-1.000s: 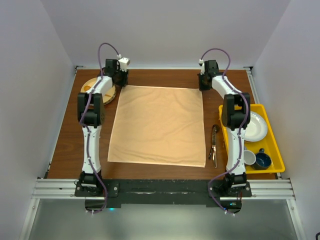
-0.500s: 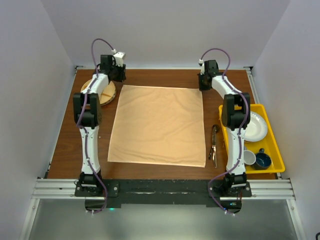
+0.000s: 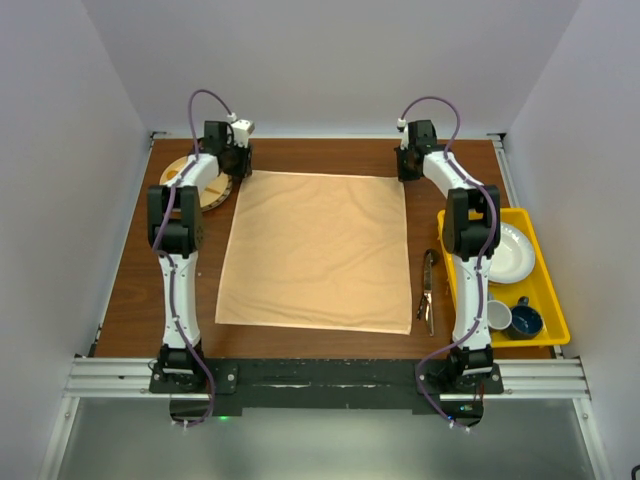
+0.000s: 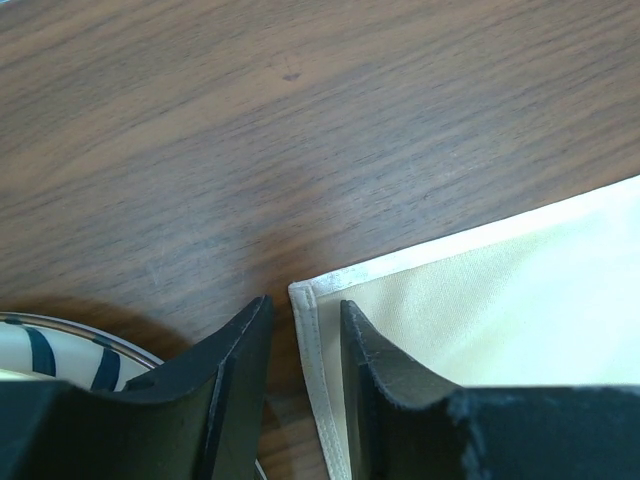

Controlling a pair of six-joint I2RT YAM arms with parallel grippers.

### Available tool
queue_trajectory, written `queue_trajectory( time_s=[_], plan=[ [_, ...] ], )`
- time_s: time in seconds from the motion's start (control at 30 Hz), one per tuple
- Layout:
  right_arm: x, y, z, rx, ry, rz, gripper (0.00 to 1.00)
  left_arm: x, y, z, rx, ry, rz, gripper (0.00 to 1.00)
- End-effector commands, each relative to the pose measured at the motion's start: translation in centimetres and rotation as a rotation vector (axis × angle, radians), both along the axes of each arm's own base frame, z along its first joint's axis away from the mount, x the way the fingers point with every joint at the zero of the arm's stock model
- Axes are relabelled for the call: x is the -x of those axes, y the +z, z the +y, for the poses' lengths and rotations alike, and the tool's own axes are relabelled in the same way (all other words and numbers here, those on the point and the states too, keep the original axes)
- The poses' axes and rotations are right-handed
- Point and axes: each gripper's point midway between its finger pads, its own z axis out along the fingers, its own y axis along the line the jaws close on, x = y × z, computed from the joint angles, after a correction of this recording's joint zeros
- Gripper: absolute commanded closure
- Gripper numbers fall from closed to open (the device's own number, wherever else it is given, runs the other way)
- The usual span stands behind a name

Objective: Fold the napkin into a case and place the utensils inside
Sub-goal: Pick up the flattened napkin from the center of the board.

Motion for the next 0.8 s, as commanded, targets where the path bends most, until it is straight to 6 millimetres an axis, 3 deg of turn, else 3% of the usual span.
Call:
queue_trajectory(
  time_s=[0.0, 0.43, 0.57, 0.67, 0.77],
  plan=[
    [-0.1, -1.2, 0.0, 0.019, 0.004, 0.014, 1.00, 0.1, 0.4, 0.8, -0.033, 0.002, -0.003, 0.63],
    [-1.2, -1.1, 1.3, 0.028, 0.056, -0.009, 1.00, 0.7, -1.4, -1.3, -0.120, -0.084, 0.013, 0.72],
    [-1.7, -0.4, 1.2, 0.040, 0.061, -0.025, 1.00, 0.5, -1.6, -1.3, -0.125, -0.074, 0.024, 0.88],
    [-2.2, 0.8, 1.3, 0.049, 0.071, -0.049, 1.00, -0.4, -0.2, -0.7, -0.122, -0.048, -0.015, 1.00],
    [-2.8, 2.7, 1.6, 0.041, 0.102, -0.094, 1.00, -1.1, 2.2, -0.6, -0.085, -0.043, -0.066, 1.00]
  ],
)
